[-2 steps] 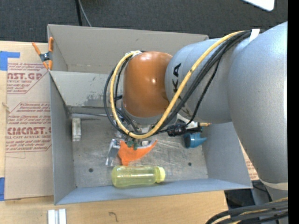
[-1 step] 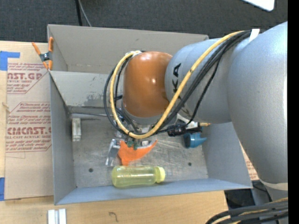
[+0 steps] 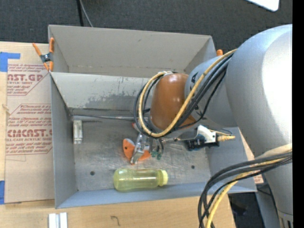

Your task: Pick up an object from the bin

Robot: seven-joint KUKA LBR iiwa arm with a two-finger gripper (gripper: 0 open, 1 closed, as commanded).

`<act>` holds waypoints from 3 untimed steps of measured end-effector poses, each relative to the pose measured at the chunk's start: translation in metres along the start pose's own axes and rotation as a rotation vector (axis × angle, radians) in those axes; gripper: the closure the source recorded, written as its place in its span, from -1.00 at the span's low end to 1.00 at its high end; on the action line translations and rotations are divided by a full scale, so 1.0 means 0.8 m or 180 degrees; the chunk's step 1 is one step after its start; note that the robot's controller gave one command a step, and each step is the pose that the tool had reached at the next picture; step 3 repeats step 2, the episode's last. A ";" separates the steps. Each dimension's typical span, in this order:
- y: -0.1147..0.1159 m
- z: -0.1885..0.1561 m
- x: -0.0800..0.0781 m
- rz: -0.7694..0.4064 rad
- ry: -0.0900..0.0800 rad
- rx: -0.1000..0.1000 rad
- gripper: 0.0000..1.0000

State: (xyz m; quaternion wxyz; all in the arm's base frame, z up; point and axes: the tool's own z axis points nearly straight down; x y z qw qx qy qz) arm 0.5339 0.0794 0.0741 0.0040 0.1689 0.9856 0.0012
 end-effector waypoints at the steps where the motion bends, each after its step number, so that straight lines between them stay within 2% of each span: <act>1: 0.000 0.000 0.000 0.0000 0.0000 0.0000 1.00; 2: -0.007 -0.190 -0.001 -0.0015 0.0019 0.0007 1.00; 3: -0.007 -0.190 -0.001 -0.0015 0.0019 0.0007 1.00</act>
Offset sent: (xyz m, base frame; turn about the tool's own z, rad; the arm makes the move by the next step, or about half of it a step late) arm -0.0026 -0.0061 0.1515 -0.0042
